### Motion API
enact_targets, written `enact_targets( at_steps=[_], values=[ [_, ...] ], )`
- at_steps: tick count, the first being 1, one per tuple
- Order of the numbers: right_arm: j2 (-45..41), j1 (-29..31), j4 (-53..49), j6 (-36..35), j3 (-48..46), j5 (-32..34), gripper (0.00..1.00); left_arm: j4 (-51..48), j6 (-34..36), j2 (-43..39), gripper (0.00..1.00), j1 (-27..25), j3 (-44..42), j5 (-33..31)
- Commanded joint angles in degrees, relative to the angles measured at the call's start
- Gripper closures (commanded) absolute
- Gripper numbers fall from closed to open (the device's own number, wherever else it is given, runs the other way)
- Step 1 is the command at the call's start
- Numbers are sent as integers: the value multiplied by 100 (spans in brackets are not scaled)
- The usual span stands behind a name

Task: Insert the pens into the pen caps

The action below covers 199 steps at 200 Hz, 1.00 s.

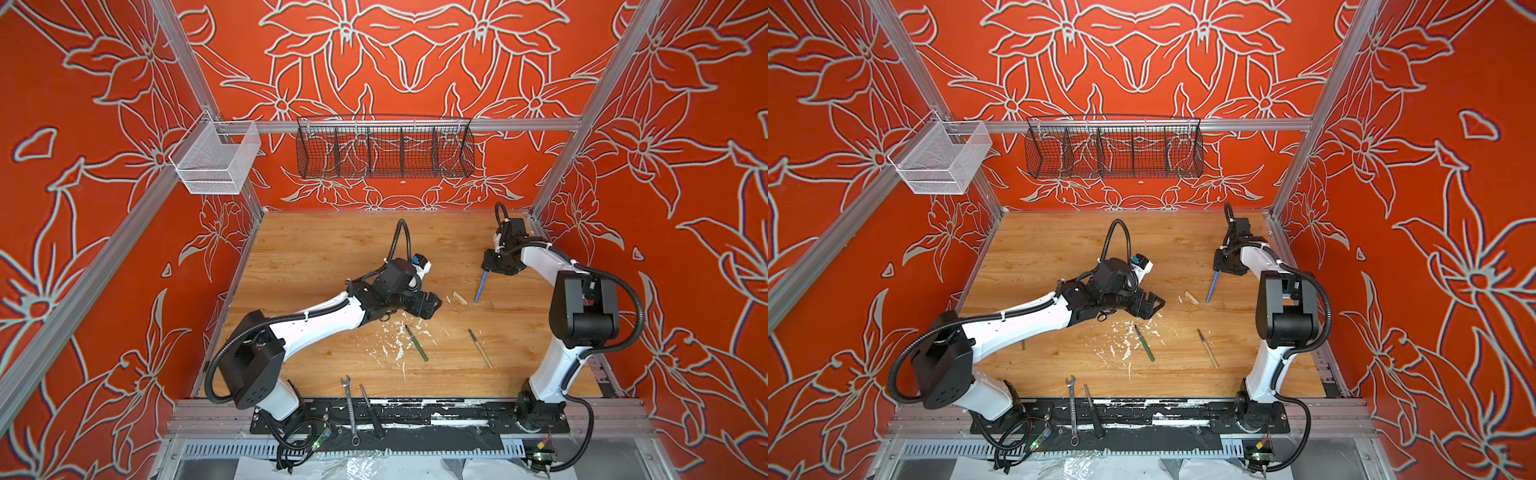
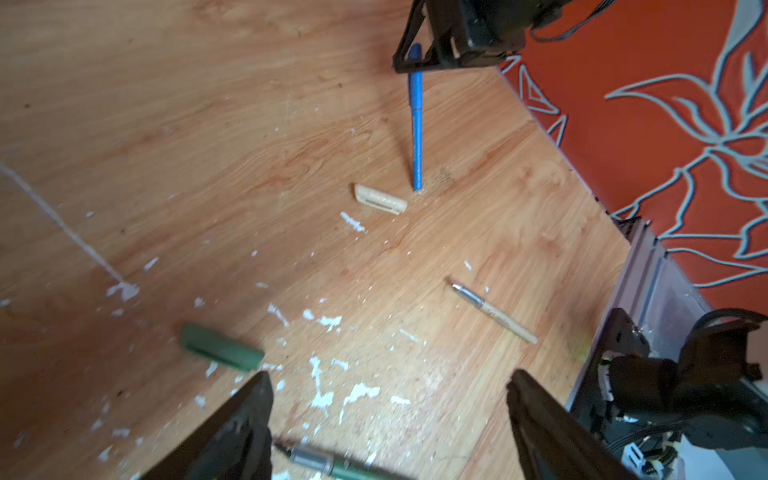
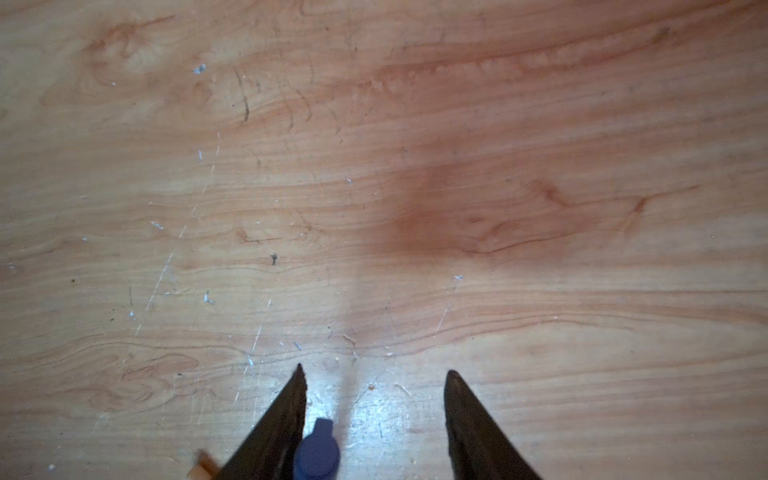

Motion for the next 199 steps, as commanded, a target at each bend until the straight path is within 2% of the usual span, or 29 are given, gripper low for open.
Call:
enact_targets(
  at_steps=[1, 13, 30, 57, 78, 89, 107, 117, 175, 199],
  values=[
    [-45, -57, 101, -51, -94, -272, 45, 483, -63, 295, 11, -56, 343, 193],
    [56, -105, 210, 96, -78, -704, 39, 516, -136, 449, 11, -56, 477, 241],
    [221, -60, 226, 196, -3, -268, 34, 487, -212, 438, 11, -56, 486, 277],
    [390, 27, 206, 139, 41, 226, 37, 267, -45, 123, 11, -56, 319, 169],
    [338, -52, 377, 301, -29, -580, 53, 175, 117, 186, 14, -92, 301, 64],
    [300, -61, 323, 341, 22, -774, 53, 344, 125, 245, 15, -105, 241, 170],
    [186, -61, 250, 364, 84, -438, 53, 804, 192, 423, 15, -91, 152, 284],
    [156, -61, 251, 346, 114, -365, 53, 744, 277, 626, 14, -91, 359, 163],
    [47, -216, 314, 424, 105, -1637, 59, 711, 796, 2106, 15, -65, 1852, 197],
    [-78, -348, 404, 485, 10, -1837, 60, 865, 781, 2607, 15, 66, 2221, 457]
  ],
)
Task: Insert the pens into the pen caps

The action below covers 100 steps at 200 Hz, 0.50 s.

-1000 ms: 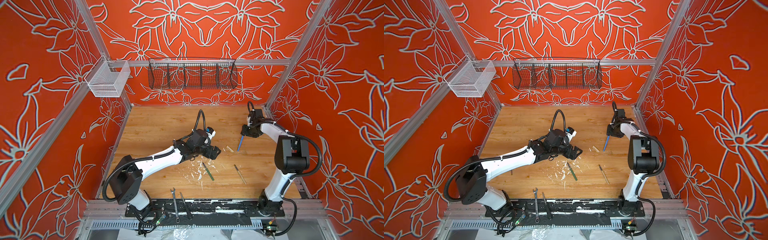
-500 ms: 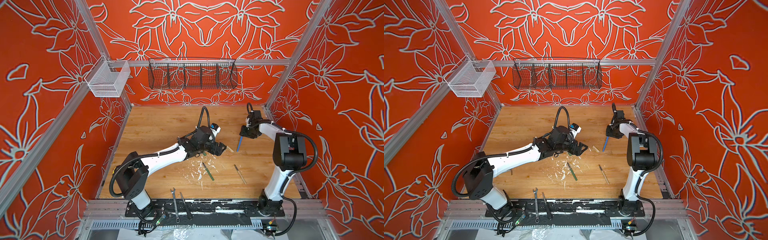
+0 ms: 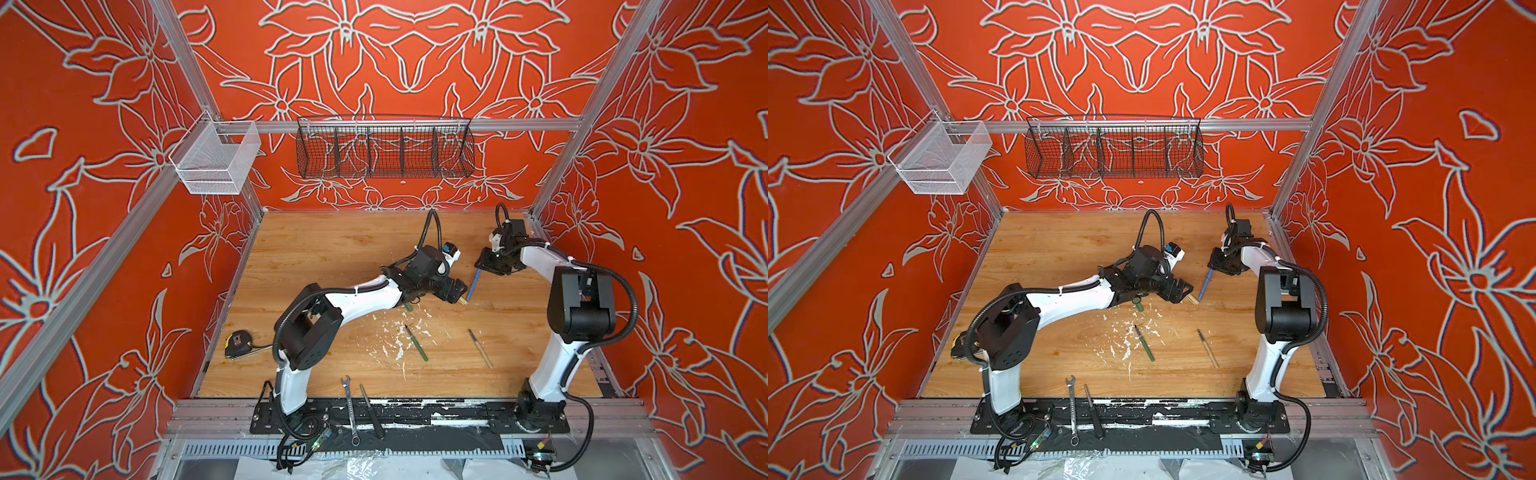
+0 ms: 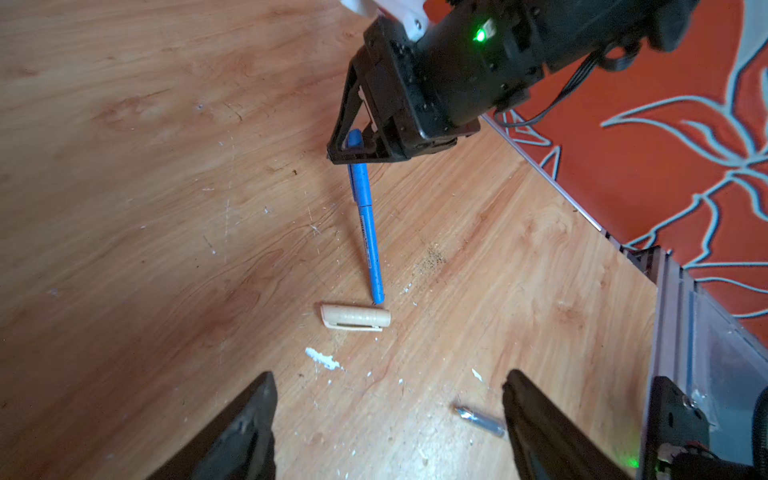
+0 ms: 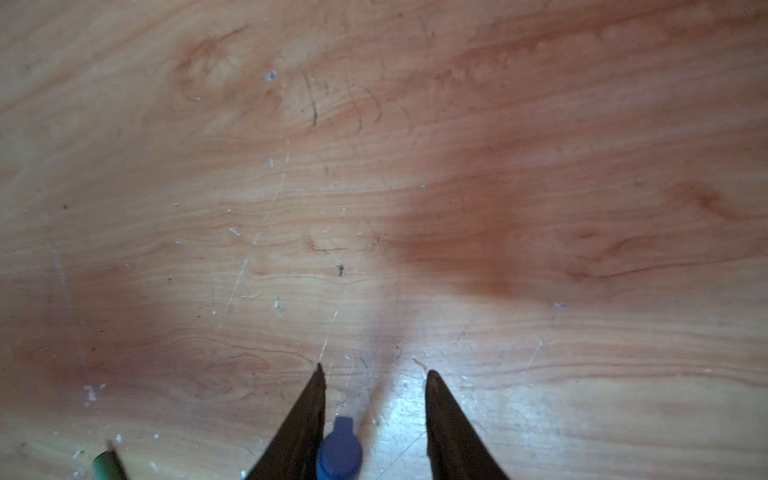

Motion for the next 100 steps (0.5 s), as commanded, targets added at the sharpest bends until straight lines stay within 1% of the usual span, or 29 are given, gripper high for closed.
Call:
enact_targets(
  at_steps=[1, 24, 38, 51, 66, 80, 100],
  values=[
    [-312, -166, 112, 103, -32, -505, 60, 246, 157, 384, 15, 115, 356, 306],
    [-400, -238, 132, 134, -36, -712, 60, 511, -83, 862, 17, 354, 700, 776],
    [-472, -264, 134, 156, -42, -878, 60, 530, 32, 1165, 20, 381, 987, 1011],
    [-555, -283, 183, 199, -72, -994, 60, 512, 90, 1382, 21, 374, 1246, 1239],
    [-627, -295, 217, 232, -82, -1046, 60, 619, 83, 1571, 21, 370, 1416, 1338],
    [-685, -326, 242, 282, -64, -1176, 60, 486, 160, 1768, 21, 395, 1668, 1340],
    [-751, -327, 332, 383, -119, -1377, 60, 384, 176, 2035, 21, 482, 2041, 1659]
  ],
)
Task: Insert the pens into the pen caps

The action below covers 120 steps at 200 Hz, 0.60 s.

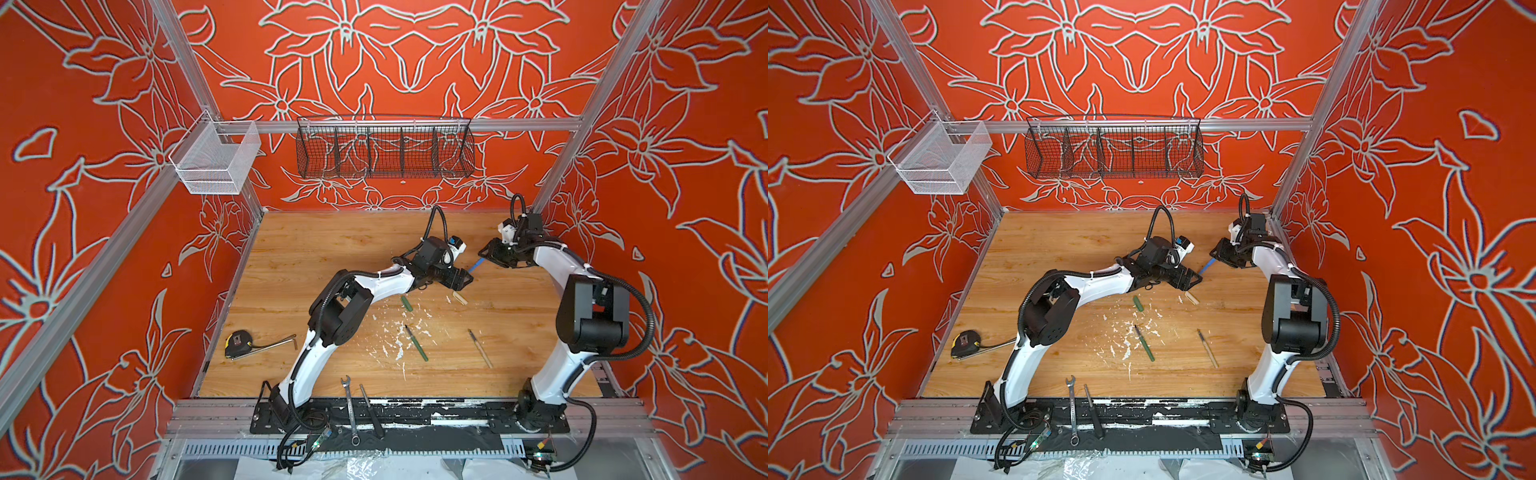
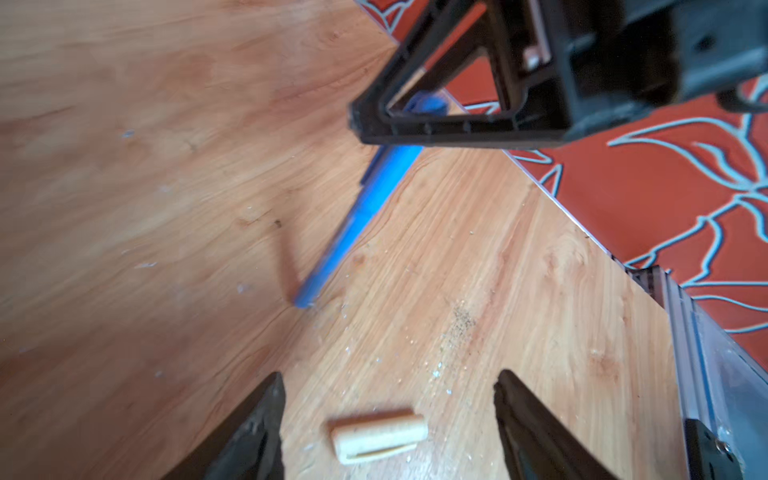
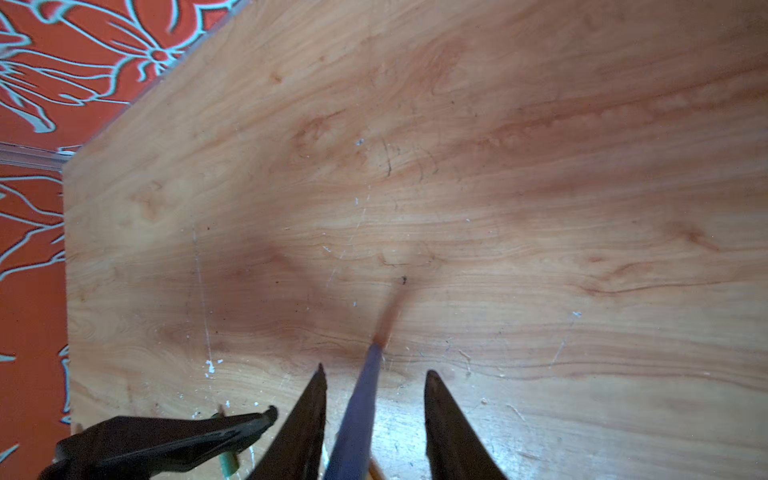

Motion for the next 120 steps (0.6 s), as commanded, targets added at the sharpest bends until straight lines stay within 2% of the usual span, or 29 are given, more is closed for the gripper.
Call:
enact_targets(
  at_steps=[1, 40, 69, 87, 120],
  values=[
    [-223, -31, 164, 139, -116, -401, 60, -8, 134, 272, 21, 57, 458, 523],
    [-170, -28, 230, 208, -181, -616, 60, -371, 430, 598, 20, 65, 963, 302],
    [-50, -35, 133, 146, -144, 10, 60, -214, 147, 525, 20, 205, 769, 509],
    [70, -41, 103, 184, -60, 503, 55, -20, 130, 339, 20, 211, 444, 526],
    [433, -35, 126, 199, 137, 1001, 53, 150, -50, 128, 20, 211, 71, 656]
  ],
)
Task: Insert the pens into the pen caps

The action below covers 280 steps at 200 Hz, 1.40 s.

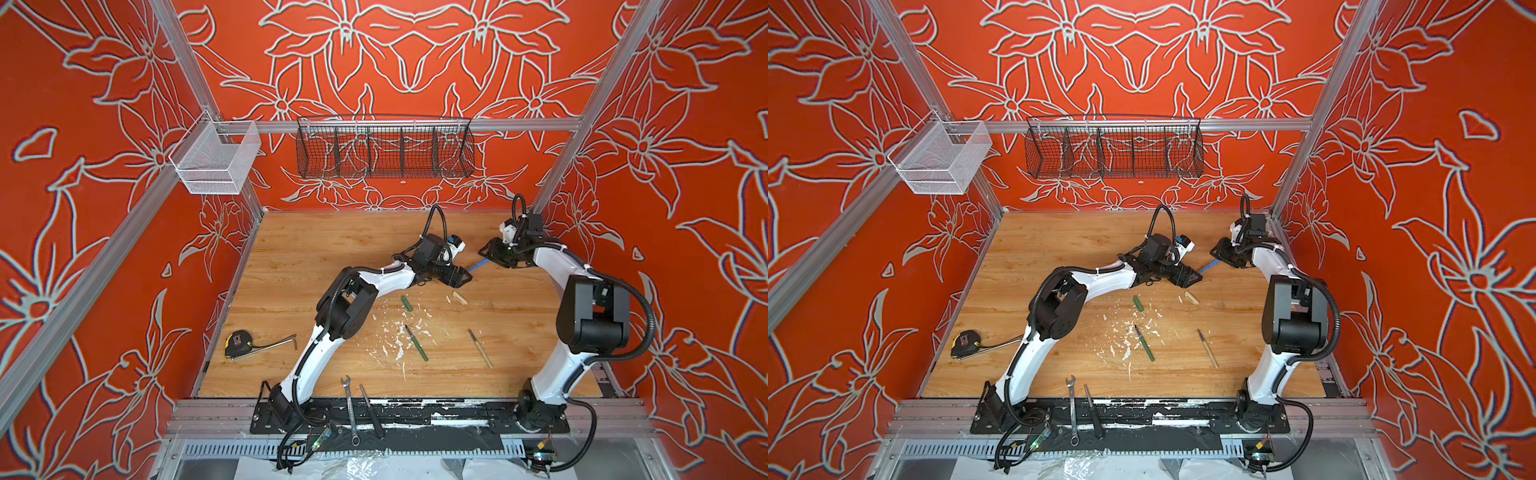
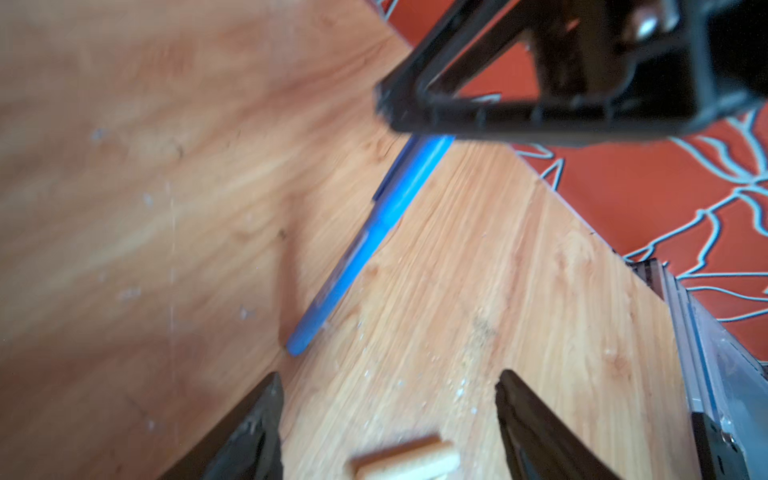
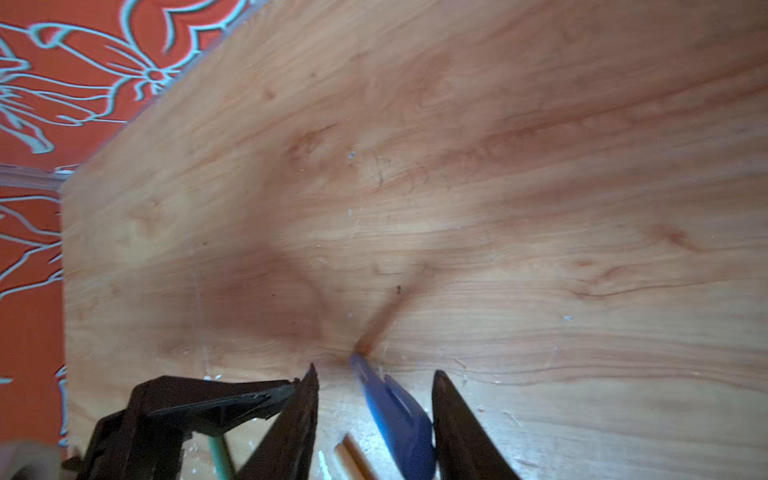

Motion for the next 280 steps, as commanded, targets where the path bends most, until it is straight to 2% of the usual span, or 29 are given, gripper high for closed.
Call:
enact_targets(
  at_steps=[1, 51, 83, 104, 132, 165, 188, 201, 224, 253, 280],
  values=[
    [341, -35, -63, 26, 237, 639, 53, 268, -156, -364, 20, -5, -257, 245],
    [1144, -9, -425, -133, 959, 1337, 47, 610, -243, -1272, 19, -10, -1284, 106],
    [1087, 16, -452, -233, 1023, 1517, 45, 597, -256, -2034, 17, -4, -1870, -275],
    [868, 210, -677, -365, 1049, 1770, 42, 109, -358, -2625, 16, -10, -2085, -890],
    [170, 686, -907, -585, 757, 1936, 39, -821, -641, -3742, 14, -8, -2470, -2082],
    [-1139, 1363, -1078, -487, -221, 1589, 38, -2081, -1092, -5447, 7, -3, -3308, -3259],
    [-2089, 2181, -1291, -391, -1174, 1351, 38, -3071, -1434, -6618, 2, 15, -3869, -3794],
    [-2505, 2693, -1578, -356, -1604, 1300, 39, -3516, -1584, -7250, 1, 71, -4115, -3961],
    [-3008, 3627, -2051, 103, -2101, 1419, 43, -4084, -1852, -8254, 3, 208, -4408, -3924],
    [-3427, 4752, -1782, 777, -2693, 1262, 44, -4570, -1892, -8804, 3, 226, -4468, -3882],
    [-3324, 5250, -1435, 1044, -3077, 1255, 43, -4741, -1954, -8846, 3, 229, -4557, -3950]
  ],
)
